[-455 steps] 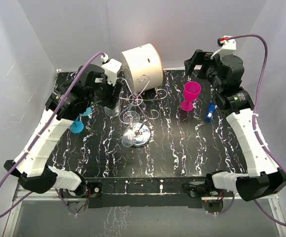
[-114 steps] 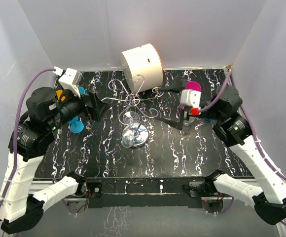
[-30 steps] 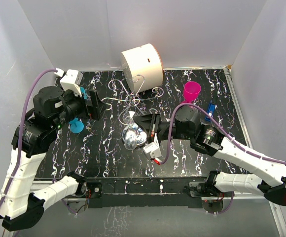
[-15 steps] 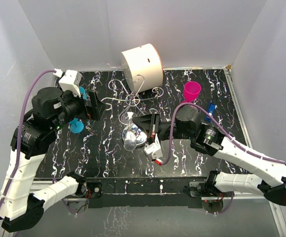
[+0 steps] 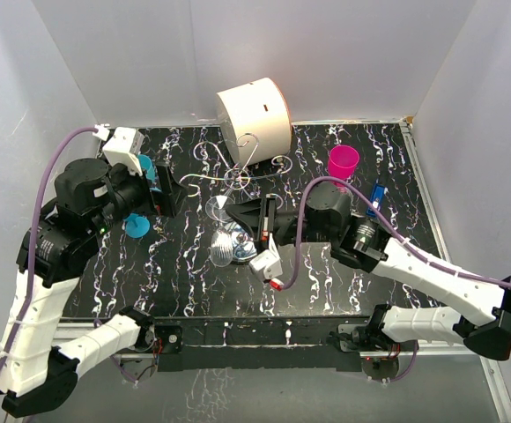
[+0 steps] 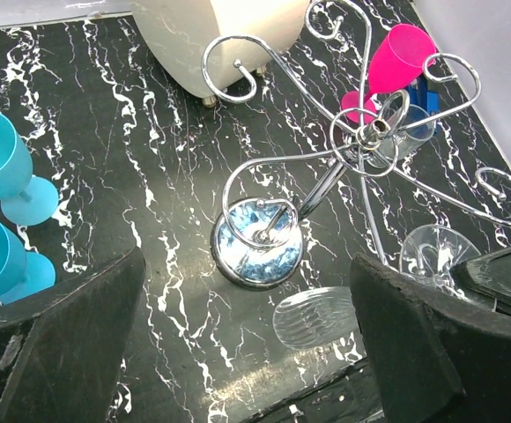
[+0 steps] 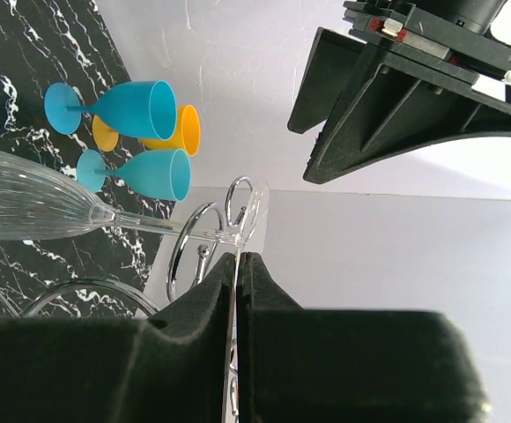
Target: Take the wine glass off the wine glass rack
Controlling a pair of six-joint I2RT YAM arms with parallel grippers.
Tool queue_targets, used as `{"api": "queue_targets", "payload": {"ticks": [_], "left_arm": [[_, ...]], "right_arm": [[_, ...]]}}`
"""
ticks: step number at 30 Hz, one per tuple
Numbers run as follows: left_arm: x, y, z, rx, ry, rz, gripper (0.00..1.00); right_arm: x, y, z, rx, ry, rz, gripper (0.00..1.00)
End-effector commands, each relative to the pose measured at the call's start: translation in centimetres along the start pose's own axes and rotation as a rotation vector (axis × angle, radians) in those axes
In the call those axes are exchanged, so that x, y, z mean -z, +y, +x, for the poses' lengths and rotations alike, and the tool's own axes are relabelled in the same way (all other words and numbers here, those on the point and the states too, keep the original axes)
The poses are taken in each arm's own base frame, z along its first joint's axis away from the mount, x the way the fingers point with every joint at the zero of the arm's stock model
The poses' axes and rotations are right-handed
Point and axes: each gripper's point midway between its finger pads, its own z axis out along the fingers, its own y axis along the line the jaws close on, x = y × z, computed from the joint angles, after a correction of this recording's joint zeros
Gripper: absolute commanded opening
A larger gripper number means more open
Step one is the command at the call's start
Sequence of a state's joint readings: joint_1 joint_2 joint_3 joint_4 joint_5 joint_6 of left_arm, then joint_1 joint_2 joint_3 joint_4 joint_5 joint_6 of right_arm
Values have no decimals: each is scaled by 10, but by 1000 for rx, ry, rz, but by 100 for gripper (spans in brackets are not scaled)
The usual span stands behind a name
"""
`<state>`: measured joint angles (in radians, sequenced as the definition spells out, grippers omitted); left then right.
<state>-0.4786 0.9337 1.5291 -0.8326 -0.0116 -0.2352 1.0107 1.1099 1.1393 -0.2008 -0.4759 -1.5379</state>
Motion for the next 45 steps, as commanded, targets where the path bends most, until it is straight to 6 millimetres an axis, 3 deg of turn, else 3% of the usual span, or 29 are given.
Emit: {"api": "queue_targets", "payload": {"ticks": [1, 11, 24, 45], "left_arm": [[6, 3, 0, -16, -8, -14, 99], [5, 4, 0, -21, -5, -17, 99], [4, 2, -1, -17, -5, -9, 99], [1, 0, 1, -13, -1, 2, 99]], "right_arm": [[2, -48, -7, 85, -20, 124, 0], [4, -45, 10, 73, 73, 110, 0], [21, -35, 22, 73, 179, 79, 0], [46, -28, -1, 32, 126, -13, 0]]}}
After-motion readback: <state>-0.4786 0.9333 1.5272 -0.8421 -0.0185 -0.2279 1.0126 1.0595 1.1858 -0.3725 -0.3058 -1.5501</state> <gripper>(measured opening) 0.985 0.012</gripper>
